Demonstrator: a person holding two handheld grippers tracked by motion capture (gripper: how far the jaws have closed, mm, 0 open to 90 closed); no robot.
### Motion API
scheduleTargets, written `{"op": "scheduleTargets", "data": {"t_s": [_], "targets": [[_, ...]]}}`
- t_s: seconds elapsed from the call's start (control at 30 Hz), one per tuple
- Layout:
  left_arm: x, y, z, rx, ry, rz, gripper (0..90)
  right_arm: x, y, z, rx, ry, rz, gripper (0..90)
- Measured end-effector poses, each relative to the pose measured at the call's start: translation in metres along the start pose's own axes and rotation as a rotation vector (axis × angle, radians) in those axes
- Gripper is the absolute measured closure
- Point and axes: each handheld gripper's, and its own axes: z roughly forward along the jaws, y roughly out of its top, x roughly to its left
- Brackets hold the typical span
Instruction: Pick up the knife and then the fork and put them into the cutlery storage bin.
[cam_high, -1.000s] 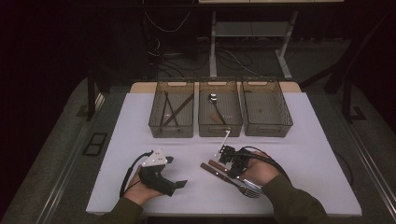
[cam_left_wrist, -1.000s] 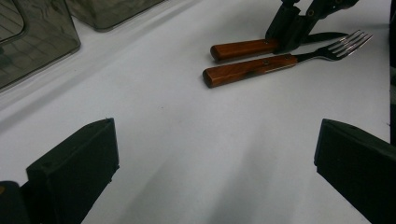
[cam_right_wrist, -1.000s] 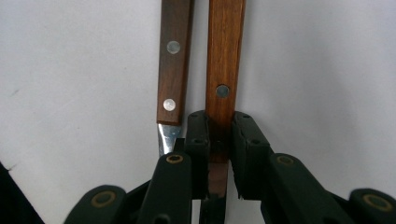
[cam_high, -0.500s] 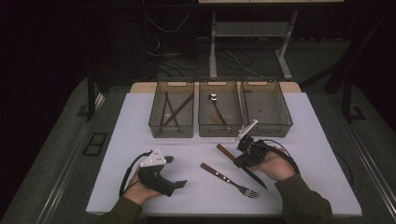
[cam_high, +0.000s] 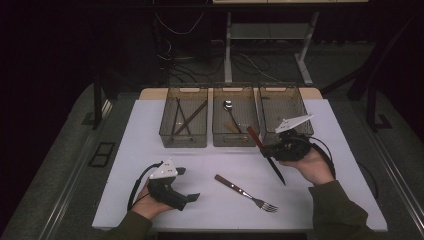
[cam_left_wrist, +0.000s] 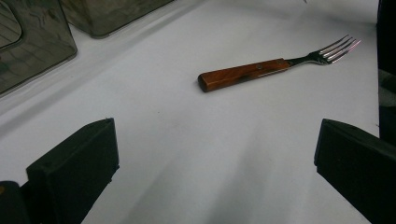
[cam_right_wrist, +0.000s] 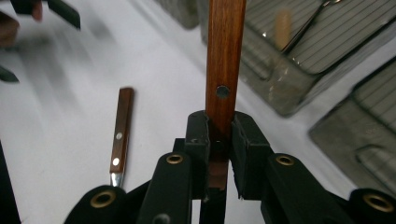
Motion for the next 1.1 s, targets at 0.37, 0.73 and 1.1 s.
{"op": "scheduleTargets", "data": {"t_s": [0.37,0.73,1.1], "targets": [[0.001,0.000,0.000,-0.005,0.001,-0.003,0.0,-0.034,0.022,-0.043,-0.167,-0.085,0.044,77.9],[0.000,0.000,0.000,-0.008,-0.005,-0.007,0.0,-0.076,0.056,-0.064,-0.217,-0.258,0.057,77.9],[0.001,0.000,0.000,-0.005,-0.012,-0.005,0.0,-0.131,0.054,-0.041,-0.208,-0.346,0.161,77.8]]}}
